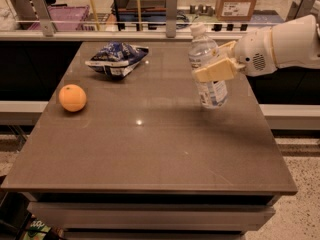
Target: Knock blue plastic bottle over
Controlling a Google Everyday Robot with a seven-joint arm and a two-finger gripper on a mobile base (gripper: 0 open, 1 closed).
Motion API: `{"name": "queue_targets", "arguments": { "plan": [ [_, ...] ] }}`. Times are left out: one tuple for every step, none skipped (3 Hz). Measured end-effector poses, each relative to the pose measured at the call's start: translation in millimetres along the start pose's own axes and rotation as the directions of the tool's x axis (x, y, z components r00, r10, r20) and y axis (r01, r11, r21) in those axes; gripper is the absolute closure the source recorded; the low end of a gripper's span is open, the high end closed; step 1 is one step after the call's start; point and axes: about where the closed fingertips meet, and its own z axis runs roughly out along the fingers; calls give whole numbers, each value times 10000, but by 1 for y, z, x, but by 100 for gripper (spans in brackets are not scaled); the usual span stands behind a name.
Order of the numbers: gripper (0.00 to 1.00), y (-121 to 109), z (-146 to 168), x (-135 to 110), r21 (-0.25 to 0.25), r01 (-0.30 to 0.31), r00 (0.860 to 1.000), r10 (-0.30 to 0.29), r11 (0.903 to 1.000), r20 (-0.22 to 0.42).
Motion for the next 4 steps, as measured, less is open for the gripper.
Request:
{"name": "queue_targets", "arguments": {
  "plan": [
    [100, 0, -4, 15, 590, -256, 9869, 346, 9979, -1577],
    [100, -1, -6, 26, 1156, -139, 9516, 487, 9932, -3036],
    [100, 0, -5, 30, 1554, 325, 8973, 397, 9873, -4397],
    [100, 1, 1, 30, 1658, 893, 8387, 156, 9821, -5444]
  ]
}}
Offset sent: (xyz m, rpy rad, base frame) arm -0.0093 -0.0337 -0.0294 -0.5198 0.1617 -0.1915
